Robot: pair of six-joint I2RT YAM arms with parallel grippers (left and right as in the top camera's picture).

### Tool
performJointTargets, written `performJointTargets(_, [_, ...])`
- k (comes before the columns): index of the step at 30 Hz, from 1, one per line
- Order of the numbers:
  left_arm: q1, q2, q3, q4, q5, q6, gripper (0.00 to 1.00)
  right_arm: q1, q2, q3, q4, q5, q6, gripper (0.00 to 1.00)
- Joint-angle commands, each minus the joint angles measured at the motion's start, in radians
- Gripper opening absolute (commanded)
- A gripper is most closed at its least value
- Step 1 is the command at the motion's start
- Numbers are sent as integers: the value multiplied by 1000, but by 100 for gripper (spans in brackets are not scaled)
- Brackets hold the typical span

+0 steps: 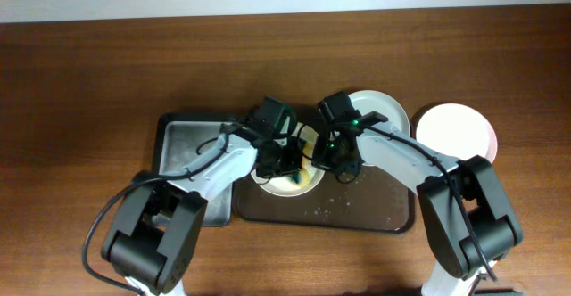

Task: Clean dirty plates on tray and stack at the side
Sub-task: 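Scrub the held white plate with the sponge in the left gripper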

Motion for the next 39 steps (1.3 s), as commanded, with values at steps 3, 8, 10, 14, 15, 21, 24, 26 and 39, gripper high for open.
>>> performJointTargets(3, [-49,15,-11,-48,-323,-86,0,-5,8,-6,-69,56,135,4])
performJointTargets(8, [9,-109,-10,-108,-410,-53,0,-5,8,-6,-99,78,-53,4])
performJointTargets(10, [7,-193,-10,-106,-401,-53,0,-5,8,-6,-100,81,-182,4])
performJointTargets(14, [-3,-179,-12,-91,-376,-53,0,-5,8,-6,-107,-2,-368,4])
performJointTargets(15, [-10,-163,-13,-90,-374,-53,0,-5,8,-6,-108,-5,-401,4])
performJointTargets(21, [-26,-116,-14,-169,-354,34,0,-5,8,-6,-88,31,-404,10])
performJointTargets(24, [-59,-116,-14,-167,-340,144,0,-5,8,-6,-82,25,-417,4])
performJointTargets(26, [-57,-116,-14,-155,-336,143,0,-5,8,-6,-66,24,-424,4])
performJointTargets(39, [-115,30,-14,47,-273,-92,0,-43,8,-6,-13,-152,-228,4])
